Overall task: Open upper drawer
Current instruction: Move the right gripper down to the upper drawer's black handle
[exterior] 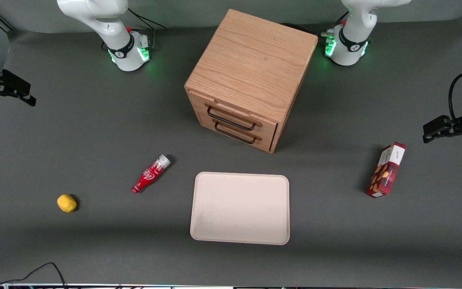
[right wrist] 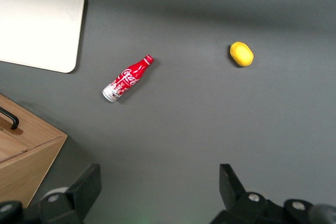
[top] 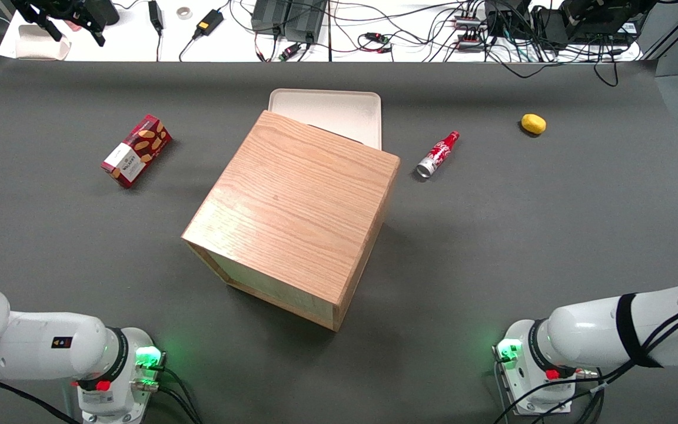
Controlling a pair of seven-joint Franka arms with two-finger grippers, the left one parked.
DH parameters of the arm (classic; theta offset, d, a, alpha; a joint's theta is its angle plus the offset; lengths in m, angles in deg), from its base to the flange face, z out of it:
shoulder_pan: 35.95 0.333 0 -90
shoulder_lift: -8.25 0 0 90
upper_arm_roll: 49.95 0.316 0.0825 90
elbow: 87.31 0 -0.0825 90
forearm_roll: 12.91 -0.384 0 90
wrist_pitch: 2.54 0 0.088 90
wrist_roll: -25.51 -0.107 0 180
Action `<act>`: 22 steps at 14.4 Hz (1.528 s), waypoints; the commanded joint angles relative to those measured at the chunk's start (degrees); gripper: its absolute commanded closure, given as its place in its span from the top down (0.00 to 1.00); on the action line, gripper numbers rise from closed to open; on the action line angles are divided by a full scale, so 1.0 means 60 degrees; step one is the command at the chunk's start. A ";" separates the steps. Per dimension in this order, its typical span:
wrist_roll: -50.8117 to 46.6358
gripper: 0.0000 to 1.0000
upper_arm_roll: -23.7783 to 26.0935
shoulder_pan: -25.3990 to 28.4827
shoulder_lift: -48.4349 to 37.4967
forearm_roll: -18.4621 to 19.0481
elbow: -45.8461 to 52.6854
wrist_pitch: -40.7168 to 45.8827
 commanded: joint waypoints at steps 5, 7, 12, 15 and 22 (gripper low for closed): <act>0.1170 1.00 0.0794 0.0290 0.1017 0.0121 0.1088 0.0250; 0.2491 1.00 0.1919 0.0334 0.1632 0.0793 0.1660 0.0250; 0.2597 1.00 0.4309 0.0334 0.2745 0.0884 0.2071 -0.0260; 0.2481 1.00 0.5205 0.0581 0.3449 0.0870 0.2043 -0.1007; 0.1353 1.00 0.6247 0.1080 0.5280 0.0796 0.1999 -0.2486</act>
